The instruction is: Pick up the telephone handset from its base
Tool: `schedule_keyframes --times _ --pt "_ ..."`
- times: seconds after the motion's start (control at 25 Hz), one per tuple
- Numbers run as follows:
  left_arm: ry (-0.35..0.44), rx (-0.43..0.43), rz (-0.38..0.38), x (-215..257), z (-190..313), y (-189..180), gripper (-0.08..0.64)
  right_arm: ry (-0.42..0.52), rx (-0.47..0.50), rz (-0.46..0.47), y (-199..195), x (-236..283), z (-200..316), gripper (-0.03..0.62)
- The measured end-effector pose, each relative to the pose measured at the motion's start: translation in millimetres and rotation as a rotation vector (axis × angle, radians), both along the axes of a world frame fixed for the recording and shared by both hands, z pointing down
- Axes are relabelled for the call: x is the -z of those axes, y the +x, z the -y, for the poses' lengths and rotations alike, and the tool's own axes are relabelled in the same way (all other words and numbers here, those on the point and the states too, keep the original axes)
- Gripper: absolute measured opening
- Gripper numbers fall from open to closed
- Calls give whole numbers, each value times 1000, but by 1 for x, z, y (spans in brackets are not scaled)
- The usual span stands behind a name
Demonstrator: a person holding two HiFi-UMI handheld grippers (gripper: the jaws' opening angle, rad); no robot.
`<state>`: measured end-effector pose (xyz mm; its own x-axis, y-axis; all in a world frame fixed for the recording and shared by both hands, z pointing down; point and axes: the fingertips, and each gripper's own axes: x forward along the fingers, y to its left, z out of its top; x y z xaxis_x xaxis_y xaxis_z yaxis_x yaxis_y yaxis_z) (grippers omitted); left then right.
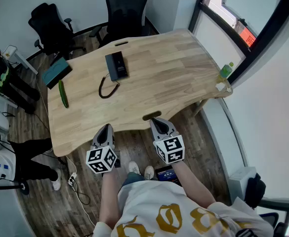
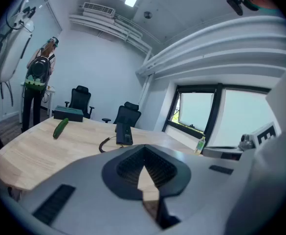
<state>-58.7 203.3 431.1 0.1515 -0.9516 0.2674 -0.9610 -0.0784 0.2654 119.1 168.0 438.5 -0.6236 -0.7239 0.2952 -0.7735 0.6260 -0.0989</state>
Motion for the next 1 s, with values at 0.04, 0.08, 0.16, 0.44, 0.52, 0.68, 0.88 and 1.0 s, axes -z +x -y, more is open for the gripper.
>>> schedule_keyframes --times 0.04,0.08,0.16,0.44,0.52,0.68,0.88,1.0 --pt "4 2 0 1 -2 0 6 -2 -4 -2 0 0 0 5" --pt "7 4 -1 2 -3 -1 6 -4 -7 -4 -1 0 0 5" --pt "10 3 -5 2 -7 -1 6 -2 -5 -8 -2 0 -3 5" --pt "21 -15 -54 7 -6 1 6 3 5 2 -3 3 -3 5" --pt "18 -18 -47 7 -4 0 6 -1 -7 14 -1 3 1 6" --pt "9 -8 -44 7 5 -5 6 0 -8 22 -3 8 11 6" --pt "9 3 -56 4 27 -16 6 0 -9 14 -9 6 34 6" --pt "31 6 -49 9 54 -26 6 12 -7 10 -17 7 60 6"
